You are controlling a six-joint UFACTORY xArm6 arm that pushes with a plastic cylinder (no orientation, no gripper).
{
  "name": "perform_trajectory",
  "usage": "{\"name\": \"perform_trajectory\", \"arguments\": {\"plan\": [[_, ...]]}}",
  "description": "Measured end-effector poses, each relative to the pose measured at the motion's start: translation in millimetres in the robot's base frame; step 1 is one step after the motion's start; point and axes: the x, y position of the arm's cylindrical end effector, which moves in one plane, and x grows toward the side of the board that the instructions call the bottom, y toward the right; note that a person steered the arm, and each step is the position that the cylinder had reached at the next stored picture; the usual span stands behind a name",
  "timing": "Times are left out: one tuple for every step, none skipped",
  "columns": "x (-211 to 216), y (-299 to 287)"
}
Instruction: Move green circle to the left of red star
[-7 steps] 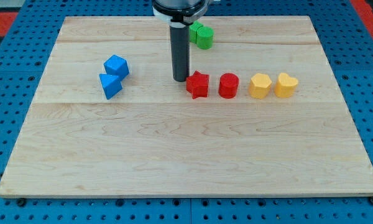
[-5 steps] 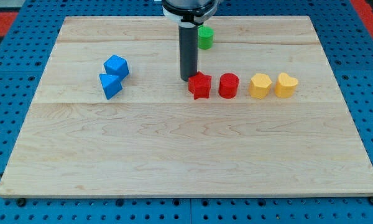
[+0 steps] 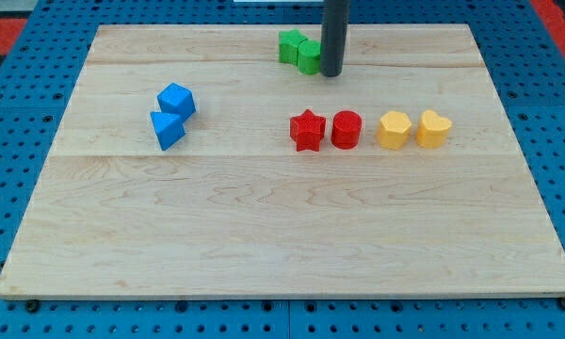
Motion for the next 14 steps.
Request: {"name": "perform_trajectory", "arguments": {"plan": [[-47.7,-20.2],[-52.6,-33.1],[-53.4,-41.6],[-61.4,-75.7],[-48.3,-88.7],[-8.3,-89.3],[31.5,-89.4],[63.9,-90.5],[65.6,-84.6],[63.1,-57.2],[63.1,-20.8],[63.1,-6.6],[68.6,-2.5],[81.4,-1.0]]}}
